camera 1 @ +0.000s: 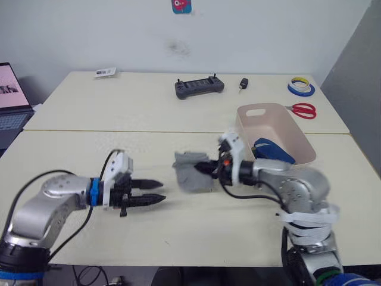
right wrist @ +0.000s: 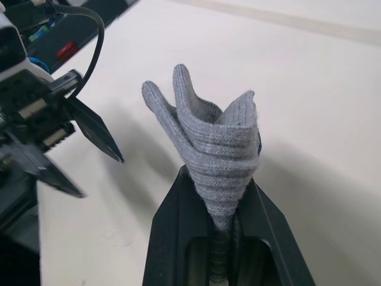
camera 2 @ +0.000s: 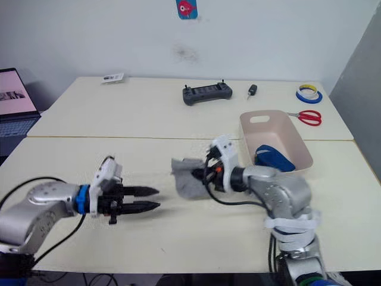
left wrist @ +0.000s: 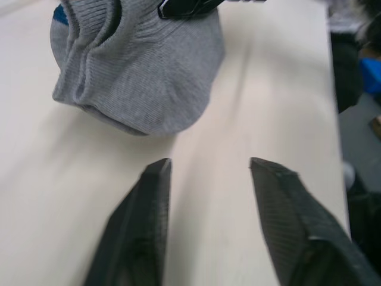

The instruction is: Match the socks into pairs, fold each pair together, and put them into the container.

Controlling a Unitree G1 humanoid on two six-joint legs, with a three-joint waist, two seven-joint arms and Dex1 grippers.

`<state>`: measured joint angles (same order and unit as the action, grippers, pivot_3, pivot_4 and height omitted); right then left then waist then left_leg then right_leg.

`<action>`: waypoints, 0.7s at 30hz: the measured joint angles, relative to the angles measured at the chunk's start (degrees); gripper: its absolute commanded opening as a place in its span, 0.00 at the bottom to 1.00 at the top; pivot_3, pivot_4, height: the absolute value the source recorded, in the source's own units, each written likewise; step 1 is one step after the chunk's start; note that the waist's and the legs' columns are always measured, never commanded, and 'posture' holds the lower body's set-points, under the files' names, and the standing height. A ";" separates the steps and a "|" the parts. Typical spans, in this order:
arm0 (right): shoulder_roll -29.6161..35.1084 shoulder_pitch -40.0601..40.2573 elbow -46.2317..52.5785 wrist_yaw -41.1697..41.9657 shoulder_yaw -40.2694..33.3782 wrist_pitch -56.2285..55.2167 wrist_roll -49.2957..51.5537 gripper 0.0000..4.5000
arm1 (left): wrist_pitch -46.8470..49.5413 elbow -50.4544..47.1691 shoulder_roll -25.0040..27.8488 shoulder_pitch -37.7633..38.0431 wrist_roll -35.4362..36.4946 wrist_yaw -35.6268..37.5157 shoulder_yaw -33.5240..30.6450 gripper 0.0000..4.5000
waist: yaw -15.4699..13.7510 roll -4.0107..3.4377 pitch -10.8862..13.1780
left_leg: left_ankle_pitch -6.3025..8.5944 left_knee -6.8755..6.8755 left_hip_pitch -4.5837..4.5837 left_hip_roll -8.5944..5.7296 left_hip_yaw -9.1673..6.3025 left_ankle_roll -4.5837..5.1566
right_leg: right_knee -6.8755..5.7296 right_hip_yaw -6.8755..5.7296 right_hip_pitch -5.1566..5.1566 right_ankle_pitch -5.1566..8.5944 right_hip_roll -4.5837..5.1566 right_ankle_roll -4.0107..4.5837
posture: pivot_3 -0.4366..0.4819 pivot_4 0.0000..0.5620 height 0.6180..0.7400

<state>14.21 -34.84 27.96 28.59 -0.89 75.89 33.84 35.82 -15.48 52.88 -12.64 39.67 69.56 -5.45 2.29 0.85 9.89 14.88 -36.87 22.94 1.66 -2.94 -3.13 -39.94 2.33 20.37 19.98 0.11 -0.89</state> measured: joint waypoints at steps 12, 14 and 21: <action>33.37 -3.68 -0.87 8.81 -7.73 -19.22 -5.30 0.00 | 6.70 -0.84 -6.45 -18.59 4.32 -5.23 2.81 0.99 | -0.14 0.21 0.49 | 0.00 -0.02 0.02 -0.01 0.10 0.00 | 0.10 0.09 0.00 0.00 -0.07 0.00 | 0.48 0.27 1.00; 37.87 -1.59 -4.18 11.49 -3.36 -30.18 -12.19 0.00 | 7.13 -0.93 -7.57 -20.57 4.36 -5.70 3.12 0.99 | -0.15 0.30 0.54 | 0.00 -0.05 0.00 -0.01 0.14 0.00 | 0.11 0.10 -0.03 0.00 -0.08 0.00 | 0.48 0.27 1.00; 40.99 -0.09 -24.61 17.41 11.19 -68.85 -33.37 0.00 | 7.53 -1.25 -8.77 -21.83 4.23 -5.84 5.25 0.99 | 0.53 0.35 0.62 | -0.03 -0.10 -0.03 0.02 0.23 -0.05 | 0.05 0.16 -0.03 -0.01 -0.04 -0.01 | 0.48 0.27 1.00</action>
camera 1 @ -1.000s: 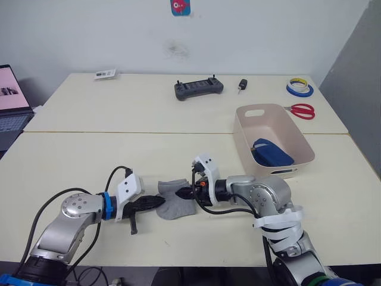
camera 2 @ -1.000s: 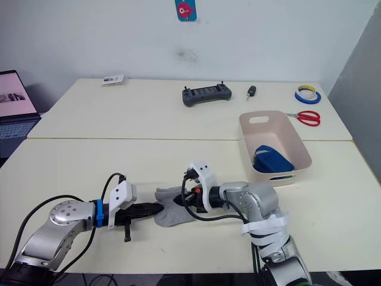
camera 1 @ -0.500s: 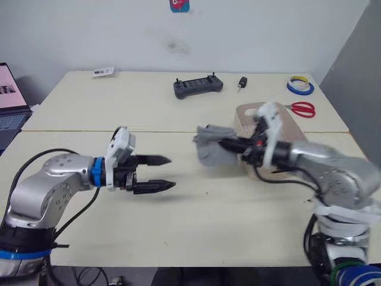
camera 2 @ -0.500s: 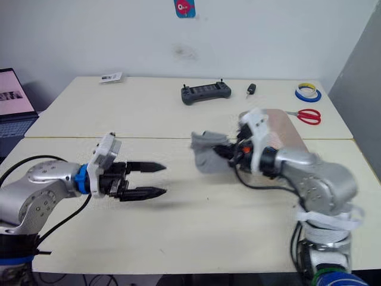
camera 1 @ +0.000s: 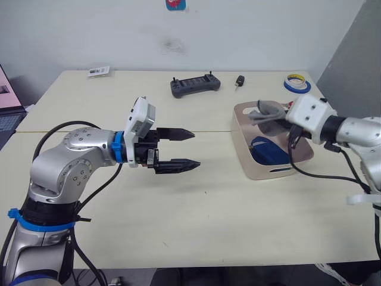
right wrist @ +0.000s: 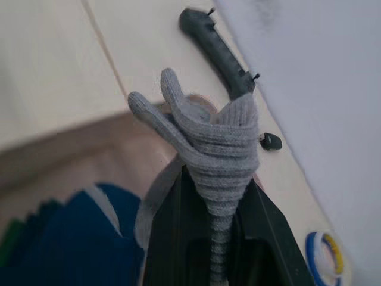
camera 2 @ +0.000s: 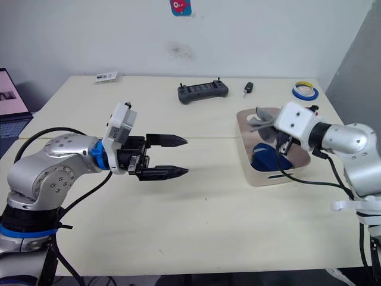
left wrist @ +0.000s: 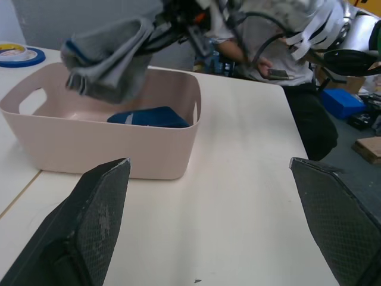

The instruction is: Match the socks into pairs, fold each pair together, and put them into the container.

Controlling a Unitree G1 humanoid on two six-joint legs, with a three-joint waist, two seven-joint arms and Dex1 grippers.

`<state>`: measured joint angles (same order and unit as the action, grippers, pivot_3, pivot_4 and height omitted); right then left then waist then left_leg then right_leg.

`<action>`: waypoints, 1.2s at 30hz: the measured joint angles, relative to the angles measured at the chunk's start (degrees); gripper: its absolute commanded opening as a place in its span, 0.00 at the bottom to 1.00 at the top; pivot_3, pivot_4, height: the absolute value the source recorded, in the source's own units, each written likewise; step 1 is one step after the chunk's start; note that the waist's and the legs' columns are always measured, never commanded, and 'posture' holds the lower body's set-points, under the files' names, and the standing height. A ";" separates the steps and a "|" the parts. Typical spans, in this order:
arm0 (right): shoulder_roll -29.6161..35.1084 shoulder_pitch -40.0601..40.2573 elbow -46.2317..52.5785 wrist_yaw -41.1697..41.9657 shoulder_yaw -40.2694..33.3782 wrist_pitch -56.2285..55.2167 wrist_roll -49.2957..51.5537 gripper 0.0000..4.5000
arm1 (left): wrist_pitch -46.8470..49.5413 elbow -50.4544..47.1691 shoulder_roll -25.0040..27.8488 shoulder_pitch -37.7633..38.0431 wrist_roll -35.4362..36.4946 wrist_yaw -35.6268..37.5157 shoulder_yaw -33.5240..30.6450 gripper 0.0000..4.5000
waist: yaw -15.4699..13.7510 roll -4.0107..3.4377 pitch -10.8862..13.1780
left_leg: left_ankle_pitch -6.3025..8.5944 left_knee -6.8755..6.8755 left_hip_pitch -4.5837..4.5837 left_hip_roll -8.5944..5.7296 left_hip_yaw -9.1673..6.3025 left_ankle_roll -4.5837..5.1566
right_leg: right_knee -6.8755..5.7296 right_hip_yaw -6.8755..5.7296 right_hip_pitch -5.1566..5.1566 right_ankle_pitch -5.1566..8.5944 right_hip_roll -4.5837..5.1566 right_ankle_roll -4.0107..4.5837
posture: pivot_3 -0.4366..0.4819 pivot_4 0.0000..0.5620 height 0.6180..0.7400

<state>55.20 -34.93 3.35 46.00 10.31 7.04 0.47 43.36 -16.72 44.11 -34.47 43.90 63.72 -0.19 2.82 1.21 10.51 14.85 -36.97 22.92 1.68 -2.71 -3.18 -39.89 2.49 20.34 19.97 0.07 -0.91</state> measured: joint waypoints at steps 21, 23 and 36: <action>2.89 -8.56 -15.23 29.70 4.80 -15.47 -3.13 0.65 | -2.17 -1.02 -0.63 0.28 -2.73 0.71 0.99 1.00 | -1.02 -0.03 0.10 | -0.11 -0.08 0.00 0.00 -0.06 -0.19 | 0.02 -0.10 -0.10 0.00 0.09 0.01 | 0.48 0.27 1.00; 4.81 -8.58 -13.79 32.18 4.15 -13.49 -2.14 0.65 | -2.33 -1.02 -0.63 0.36 -2.79 0.78 0.99 1.00 | -1.09 -0.04 0.10 | -0.11 -0.08 -0.01 0.00 -0.07 -0.19 | 0.02 -0.10 -0.12 -0.01 0.11 0.01 | 0.48 0.27 1.00; 0.77 -4.08 -6.21 24.30 -6.06 5.66 5.16 0.65 | -4.07 -0.17 1.11 4.53 -5.20 0.46 0.12 1.00 | -1.05 -0.04 0.10 | -0.11 -0.07 0.00 0.01 -0.07 -0.19 | -0.01 -0.09 -0.09 -0.01 0.10 0.02 | 0.48 0.27 1.00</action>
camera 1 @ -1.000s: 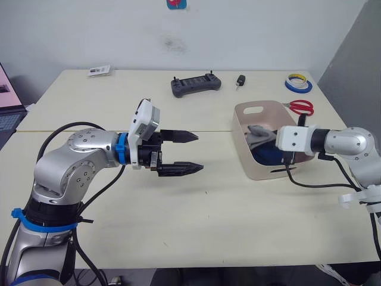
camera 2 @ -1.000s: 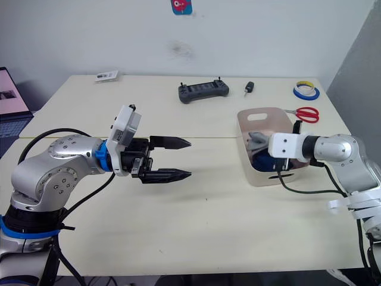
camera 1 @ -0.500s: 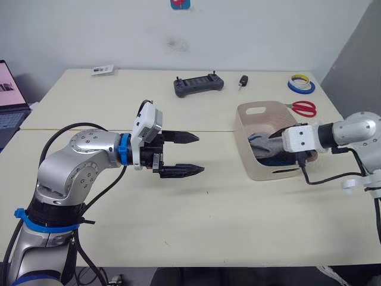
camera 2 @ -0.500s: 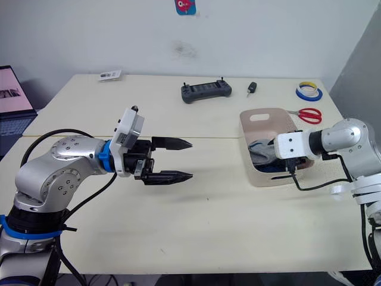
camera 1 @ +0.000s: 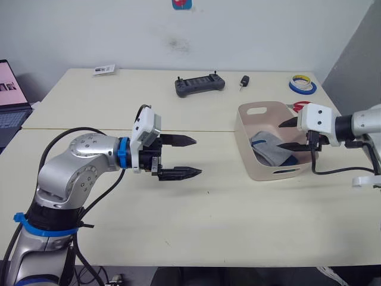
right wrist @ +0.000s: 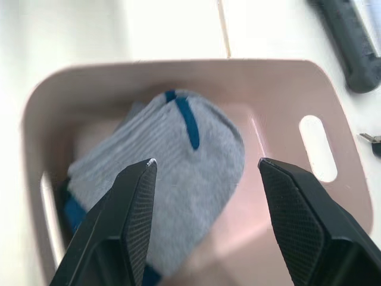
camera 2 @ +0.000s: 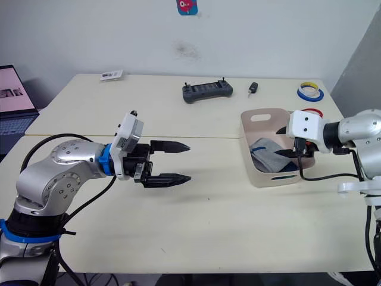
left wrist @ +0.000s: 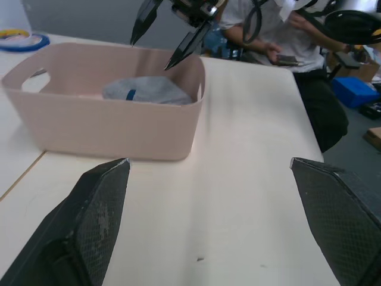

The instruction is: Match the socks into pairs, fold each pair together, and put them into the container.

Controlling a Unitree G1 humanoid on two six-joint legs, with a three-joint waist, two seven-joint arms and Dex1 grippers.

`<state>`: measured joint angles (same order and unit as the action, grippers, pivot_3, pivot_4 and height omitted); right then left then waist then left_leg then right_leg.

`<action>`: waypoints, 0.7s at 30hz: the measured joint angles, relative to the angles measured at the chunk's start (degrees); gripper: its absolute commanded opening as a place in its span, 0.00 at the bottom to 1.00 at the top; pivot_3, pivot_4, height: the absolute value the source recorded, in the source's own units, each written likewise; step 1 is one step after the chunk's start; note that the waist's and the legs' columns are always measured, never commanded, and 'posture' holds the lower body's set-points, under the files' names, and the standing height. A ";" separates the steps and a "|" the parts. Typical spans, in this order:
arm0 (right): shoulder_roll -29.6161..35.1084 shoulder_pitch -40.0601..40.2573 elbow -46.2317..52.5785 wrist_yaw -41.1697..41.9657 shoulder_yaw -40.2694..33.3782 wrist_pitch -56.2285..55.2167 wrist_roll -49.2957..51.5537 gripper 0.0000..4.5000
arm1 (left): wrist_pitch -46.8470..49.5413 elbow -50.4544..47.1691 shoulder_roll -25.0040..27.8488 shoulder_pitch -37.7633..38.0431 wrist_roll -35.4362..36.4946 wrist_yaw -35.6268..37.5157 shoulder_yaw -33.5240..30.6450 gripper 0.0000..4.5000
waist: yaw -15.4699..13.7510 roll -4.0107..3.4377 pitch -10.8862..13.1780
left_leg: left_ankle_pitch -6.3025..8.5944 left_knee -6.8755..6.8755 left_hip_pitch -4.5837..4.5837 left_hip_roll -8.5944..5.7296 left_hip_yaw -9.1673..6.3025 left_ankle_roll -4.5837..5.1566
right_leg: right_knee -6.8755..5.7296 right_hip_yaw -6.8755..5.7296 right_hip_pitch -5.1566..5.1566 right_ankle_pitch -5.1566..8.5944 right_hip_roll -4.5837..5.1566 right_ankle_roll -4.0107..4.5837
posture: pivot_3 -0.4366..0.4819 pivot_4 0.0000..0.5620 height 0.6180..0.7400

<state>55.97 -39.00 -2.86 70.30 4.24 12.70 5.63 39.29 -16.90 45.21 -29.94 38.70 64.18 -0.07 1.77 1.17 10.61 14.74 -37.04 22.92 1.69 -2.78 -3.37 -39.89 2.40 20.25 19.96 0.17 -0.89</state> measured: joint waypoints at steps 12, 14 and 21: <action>-4.69 33.48 27.41 -11.92 -31.18 15.56 13.62 1.00 | -15.00 12.31 9.58 31.71 -17.70 -7.85 -18.80 1.00 | -0.09 -0.02 0.00 | 0.13 0.08 -0.08 -0.01 -0.03 0.22 | -0.01 -0.05 -0.08 0.01 0.10 0.00 | 0.48 0.27 1.00; -5.58 39.69 29.05 -12.02 -34.22 15.36 13.62 1.00 | -16.48 14.44 9.45 35.74 -19.51 -9.37 -21.28 1.00 | -0.11 0.00 -0.01 | 0.13 0.08 -0.12 -0.01 -0.03 0.22 | -0.01 -0.06 -0.12 0.01 0.10 -0.01 | 0.48 0.27 1.00; -9.56 53.66 31.63 -13.87 -37.97 11.91 11.60 1.00 | -21.03 16.92 6.24 42.82 -22.13 -13.24 -25.99 1.00 | -0.15 0.05 -0.05 | 0.13 0.11 -0.09 0.00 0.01 0.22 | 0.03 -0.04 -0.10 0.01 0.10 -0.01 | 0.48 0.27 1.00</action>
<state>46.40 14.66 28.78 56.43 -33.73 24.61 17.24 18.25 0.03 51.45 12.88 16.57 50.95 -26.07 1.62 1.22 10.57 14.87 -36.93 22.83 1.69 -2.77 -3.15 -39.86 2.36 20.16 19.98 0.27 -0.90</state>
